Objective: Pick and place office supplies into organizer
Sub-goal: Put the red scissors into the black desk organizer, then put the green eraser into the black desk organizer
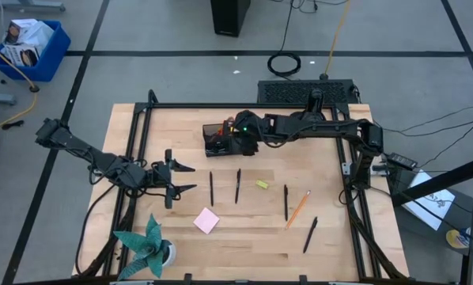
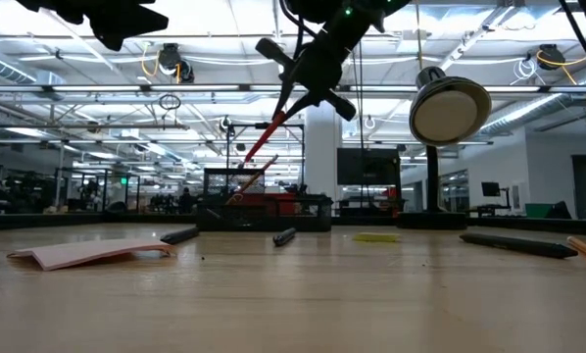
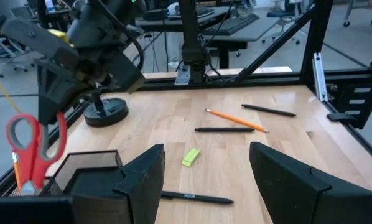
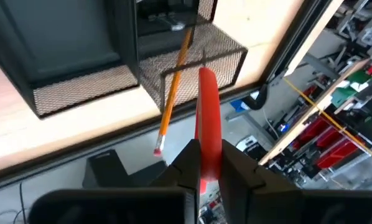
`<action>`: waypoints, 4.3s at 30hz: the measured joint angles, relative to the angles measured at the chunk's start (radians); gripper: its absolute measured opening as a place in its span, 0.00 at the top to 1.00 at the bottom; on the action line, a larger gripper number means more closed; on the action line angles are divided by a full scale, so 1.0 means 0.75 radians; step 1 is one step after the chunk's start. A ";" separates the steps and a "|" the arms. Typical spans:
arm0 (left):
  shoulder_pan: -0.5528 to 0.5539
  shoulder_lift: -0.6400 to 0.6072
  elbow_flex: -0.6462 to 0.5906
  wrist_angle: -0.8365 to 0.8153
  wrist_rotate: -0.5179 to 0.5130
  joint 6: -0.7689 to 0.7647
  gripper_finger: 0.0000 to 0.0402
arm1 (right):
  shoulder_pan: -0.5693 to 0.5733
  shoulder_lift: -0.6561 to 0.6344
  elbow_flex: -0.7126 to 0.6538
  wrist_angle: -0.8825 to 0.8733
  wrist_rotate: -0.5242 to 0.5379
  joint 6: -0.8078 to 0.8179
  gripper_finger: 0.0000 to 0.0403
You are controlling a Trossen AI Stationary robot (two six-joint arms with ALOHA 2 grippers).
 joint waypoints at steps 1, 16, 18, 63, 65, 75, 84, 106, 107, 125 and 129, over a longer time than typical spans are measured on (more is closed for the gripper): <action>0.000 0.000 0.000 0.002 0.000 0.010 0.40 | -0.002 0.001 0.000 0.001 -0.012 -0.005 0.94; 0.000 0.000 0.000 0.001 0.033 0.063 0.40 | -0.036 0.000 0.001 0.027 -0.064 -0.003 0.84; 0.000 0.001 0.000 0.004 0.044 0.071 0.40 | -0.037 0.000 0.001 0.017 -0.063 -0.021 0.81; 0.000 0.000 0.001 0.044 0.024 -0.061 0.40 | 0.510 -0.527 -0.643 0.013 -0.029 2.648 0.65; 0.000 0.000 0.001 0.040 0.024 -0.057 0.40 | 0.564 -0.571 -0.733 0.044 -0.027 2.653 0.65; 0.036 0.001 0.001 0.124 -0.051 -0.134 0.40 | 0.730 -0.745 -0.962 0.209 -0.027 3.133 0.65; 0.052 0.077 0.001 0.087 -0.002 -0.275 0.40 | 0.764 -0.770 -1.154 0.400 0.036 3.596 0.65; 0.074 0.169 0.001 0.211 -0.016 -0.187 0.40 | 0.814 -0.651 -1.615 1.505 0.224 3.147 0.65; 0.074 0.169 0.001 0.210 -0.016 -0.187 0.40 | 0.815 -0.652 -1.614 1.504 0.234 3.101 0.65; 0.074 0.169 0.001 0.208 -0.013 -0.203 0.40 | 0.691 -0.361 -1.605 1.576 0.390 2.909 0.62; 0.074 0.169 0.001 0.208 -0.013 -0.204 0.40 | 0.684 -0.282 -1.605 1.749 0.393 2.892 0.61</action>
